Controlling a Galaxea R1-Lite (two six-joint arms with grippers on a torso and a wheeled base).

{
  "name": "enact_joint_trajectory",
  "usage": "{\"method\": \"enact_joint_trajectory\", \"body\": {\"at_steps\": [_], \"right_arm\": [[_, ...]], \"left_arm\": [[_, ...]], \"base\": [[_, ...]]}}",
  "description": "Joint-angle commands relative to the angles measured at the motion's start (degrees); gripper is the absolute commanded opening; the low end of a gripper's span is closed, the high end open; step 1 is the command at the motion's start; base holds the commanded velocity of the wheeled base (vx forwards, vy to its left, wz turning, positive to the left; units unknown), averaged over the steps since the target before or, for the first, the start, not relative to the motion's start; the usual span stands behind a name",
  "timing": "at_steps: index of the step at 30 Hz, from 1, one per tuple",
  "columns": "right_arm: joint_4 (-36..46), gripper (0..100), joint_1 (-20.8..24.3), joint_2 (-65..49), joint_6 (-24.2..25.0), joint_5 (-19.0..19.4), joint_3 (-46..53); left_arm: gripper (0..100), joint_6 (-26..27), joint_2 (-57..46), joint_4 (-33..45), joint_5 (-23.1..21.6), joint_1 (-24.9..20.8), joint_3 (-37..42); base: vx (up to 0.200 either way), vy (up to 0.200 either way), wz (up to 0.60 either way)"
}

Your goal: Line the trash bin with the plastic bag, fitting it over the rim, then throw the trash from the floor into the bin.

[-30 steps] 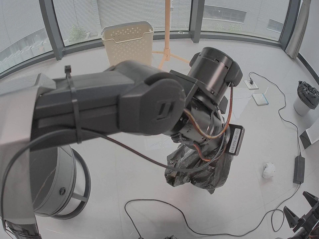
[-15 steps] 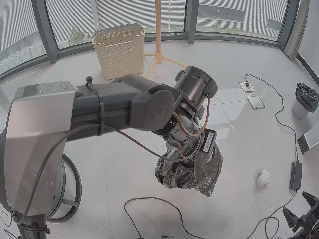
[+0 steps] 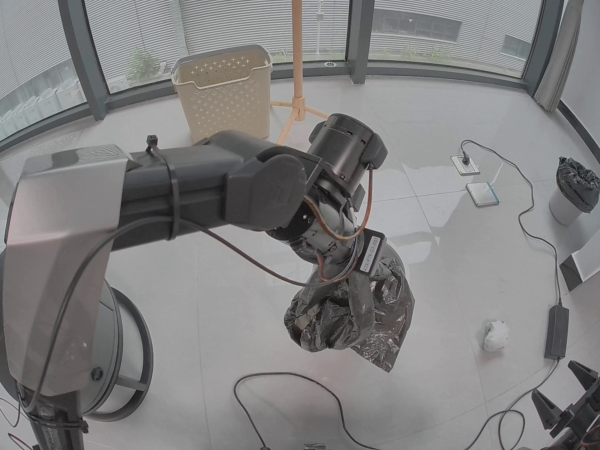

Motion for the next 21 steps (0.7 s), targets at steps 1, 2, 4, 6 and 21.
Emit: {"method": "enact_joint_trajectory", "body": {"at_steps": [1,2,4,6,21], "right_arm": [[-0.02,100,0.11,-0.10,-0.02,0.02,1.01],[-0.02,100,0.11,-0.10,-0.02,0.02,1.01],[-0.02,100,0.11,-0.10,-0.02,0.02,1.01],[-0.02,100,0.11,-0.01,-0.02,0.02,1.01],[-0.02,100,0.20,-0.36,-0.02,0.02,1.01]], "left_arm": [[0,-0.03,-0.62,-0.01,0.77,-0.62,0.01],[0,0.14,-0.53,-0.01,1.38,-0.71,0.01],[0,0.41,-0.09,-0.01,2.26,-0.97,0.01],[0,1.20,0.87,-0.62,2.96,-1.06,0.01],[0,6.82,4.56,-17.50,6.65,0.26,0.01]], "base": [[0.000,0.000,0.00],[0.000,0.000,0.00],[0.000,0.000,0.00],[0.000,0.000,0.00],[0.000,0.000,0.00]]}}
